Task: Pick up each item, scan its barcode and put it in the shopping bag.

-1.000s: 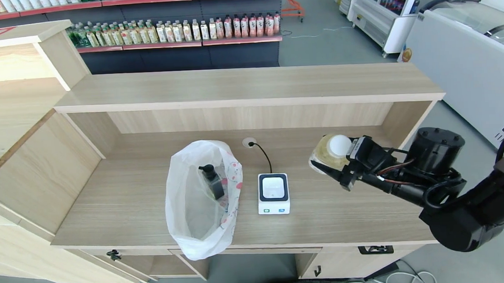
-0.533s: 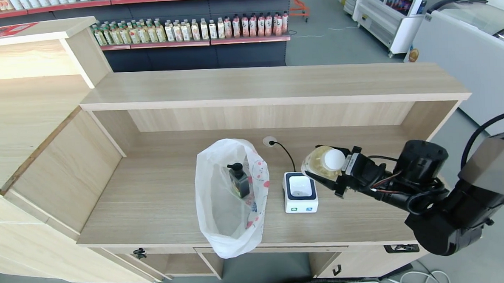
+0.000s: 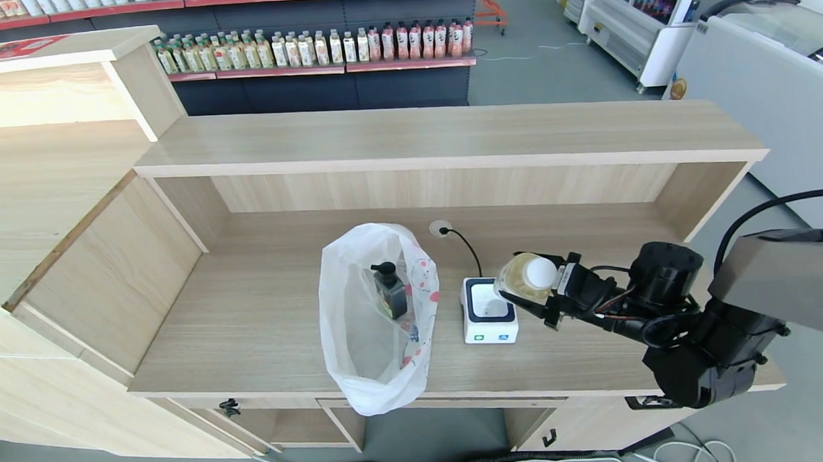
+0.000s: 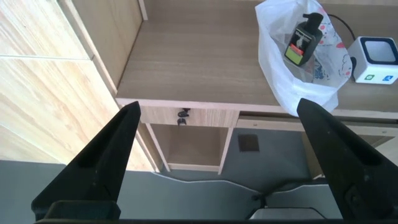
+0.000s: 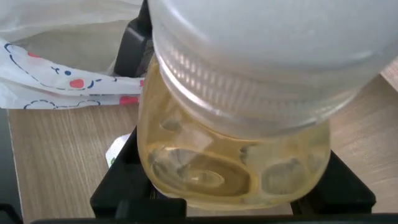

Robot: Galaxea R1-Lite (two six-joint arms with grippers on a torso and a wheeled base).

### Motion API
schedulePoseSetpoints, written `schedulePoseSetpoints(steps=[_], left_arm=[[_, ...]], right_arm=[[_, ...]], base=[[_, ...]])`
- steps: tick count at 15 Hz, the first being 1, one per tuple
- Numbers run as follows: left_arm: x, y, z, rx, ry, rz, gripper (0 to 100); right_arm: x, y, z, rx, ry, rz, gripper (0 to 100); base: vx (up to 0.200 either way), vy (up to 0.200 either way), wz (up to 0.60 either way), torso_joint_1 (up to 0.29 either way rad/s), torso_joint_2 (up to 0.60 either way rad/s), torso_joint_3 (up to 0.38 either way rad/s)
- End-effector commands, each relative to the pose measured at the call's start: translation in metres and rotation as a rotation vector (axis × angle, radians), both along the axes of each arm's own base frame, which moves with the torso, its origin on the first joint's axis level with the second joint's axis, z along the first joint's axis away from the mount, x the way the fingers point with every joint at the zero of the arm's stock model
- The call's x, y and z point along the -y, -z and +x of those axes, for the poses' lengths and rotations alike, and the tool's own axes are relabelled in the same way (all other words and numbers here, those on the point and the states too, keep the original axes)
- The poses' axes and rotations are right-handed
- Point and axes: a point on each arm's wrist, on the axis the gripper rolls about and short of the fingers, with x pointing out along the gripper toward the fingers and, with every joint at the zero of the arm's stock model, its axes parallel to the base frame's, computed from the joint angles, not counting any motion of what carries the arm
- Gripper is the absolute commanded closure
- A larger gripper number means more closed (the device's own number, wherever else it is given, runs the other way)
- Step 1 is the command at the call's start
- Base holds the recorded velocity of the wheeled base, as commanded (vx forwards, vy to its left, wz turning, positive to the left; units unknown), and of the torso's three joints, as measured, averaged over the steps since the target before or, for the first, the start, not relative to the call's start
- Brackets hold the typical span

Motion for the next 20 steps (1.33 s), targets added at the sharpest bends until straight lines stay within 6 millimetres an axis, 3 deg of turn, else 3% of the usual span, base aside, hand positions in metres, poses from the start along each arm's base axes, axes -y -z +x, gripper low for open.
schedulePoseSetpoints(steps=[1, 14, 20], left_arm=[[0.000, 0.000, 0.000, 0.000, -0.001, 0.000, 0], [0.000, 0.000, 0.000, 0.000, -0.001, 0.000, 0], [0.000, 0.000, 0.000, 0.000, 0.001, 0.000, 0]], right_arm=[[-0.001, 0.012, 0.010, -0.004, -0.029, -0.005, 100], [-0.008, 0.042, 0.060, 0.060, -0.050, 0.013, 100], [-0.010, 0.046, 0.061, 0.053, -0.054, 0.013, 100]], base=[[0.000, 0.000, 0.00, 0.000, 0.00, 0.000], [0.000, 0.000, 0.00, 0.000, 0.00, 0.000], [0.000, 0.000, 0.00, 0.000, 0.00, 0.000]])
